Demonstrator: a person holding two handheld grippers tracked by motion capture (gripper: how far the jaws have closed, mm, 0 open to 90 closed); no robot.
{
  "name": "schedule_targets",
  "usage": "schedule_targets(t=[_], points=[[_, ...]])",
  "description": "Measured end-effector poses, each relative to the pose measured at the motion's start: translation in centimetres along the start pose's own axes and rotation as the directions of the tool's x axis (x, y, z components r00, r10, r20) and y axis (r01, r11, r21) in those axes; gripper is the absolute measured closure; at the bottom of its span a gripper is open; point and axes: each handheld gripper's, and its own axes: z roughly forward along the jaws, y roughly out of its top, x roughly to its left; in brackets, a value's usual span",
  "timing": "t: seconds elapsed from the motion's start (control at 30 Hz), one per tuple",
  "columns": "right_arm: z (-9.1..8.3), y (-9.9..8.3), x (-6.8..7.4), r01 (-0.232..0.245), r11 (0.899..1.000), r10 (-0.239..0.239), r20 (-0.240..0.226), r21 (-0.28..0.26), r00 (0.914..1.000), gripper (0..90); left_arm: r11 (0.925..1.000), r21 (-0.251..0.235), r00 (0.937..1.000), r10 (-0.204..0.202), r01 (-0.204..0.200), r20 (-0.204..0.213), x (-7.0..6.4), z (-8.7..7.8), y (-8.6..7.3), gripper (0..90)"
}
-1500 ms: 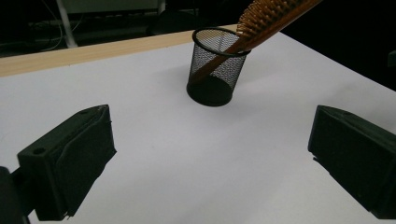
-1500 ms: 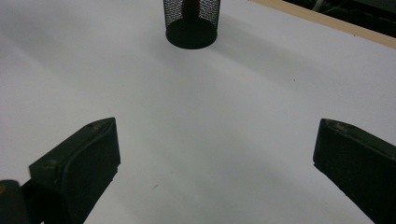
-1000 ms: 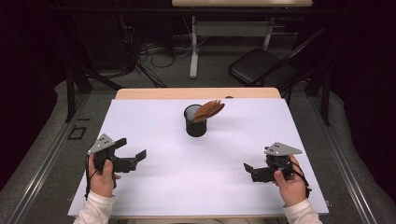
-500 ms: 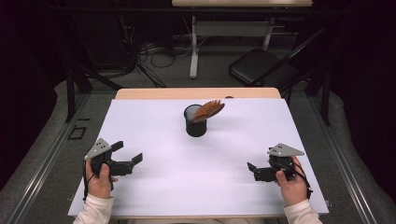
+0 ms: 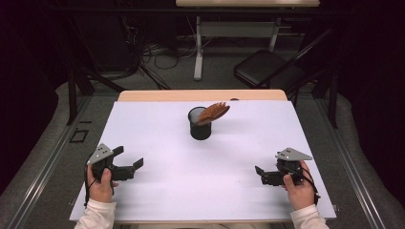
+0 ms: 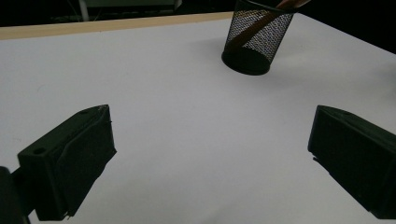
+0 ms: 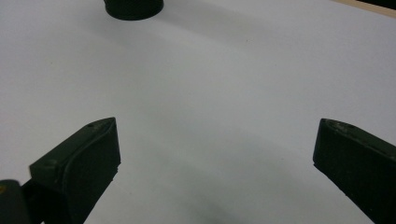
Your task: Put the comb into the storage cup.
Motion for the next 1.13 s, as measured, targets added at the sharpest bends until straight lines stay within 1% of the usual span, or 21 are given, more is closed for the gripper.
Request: schedule_targets(t=[0.1, 0.3, 0.4, 0.5, 0.73, 1.13], points=[[0.07, -0.13, -0.09, 0.001, 1.000, -0.001, 0.003, 0.004, 1.0000, 0.2, 1.0000, 0.000, 1.0000, -0.009, 0.009, 0.003, 0.20, 0.09, -0.10, 0.6], [0.18, -0.36, -0.30, -0.014, 1.000, 0.014, 0.008, 0.005, 0.9999, 0.2, 0.9999, -0.002, 0.9999, -0.017, 0.017, -0.003, 0.40, 0.14, -0.20, 0.6], [0.21, -0.40, -0.31, -0.013, 1.000, 0.013, 0.009, 0.003, 0.9999, 0.2, 0.9999, 0.004, 0.9999, -0.016, 0.016, -0.004, 0.55, 0.16, -0.29, 0.6], [0.23, -0.44, -0.29, -0.018, 1.000, 0.018, 0.009, 0.004, 0.9998, 0.2, 0.9997, 0.007, 0.9997, -0.024, 0.024, -0.007, 0.65, 0.23, -0.41, 0.7], [0.28, -0.51, -0.40, -0.015, 1.000, 0.015, 0.009, 0.003, 0.9998, 0.2, 0.9993, 0.004, 0.9993, -0.036, 0.036, -0.003, 0.78, 0.26, -0.49, 0.6], [0.30, -0.55, -0.43, -0.019, 1.000, 0.019, 0.006, 0.002, 0.9998, 0.2, 0.9991, 0.004, 0.9991, -0.042, 0.042, -0.005, 0.92, 0.25, -0.57, 0.6]])
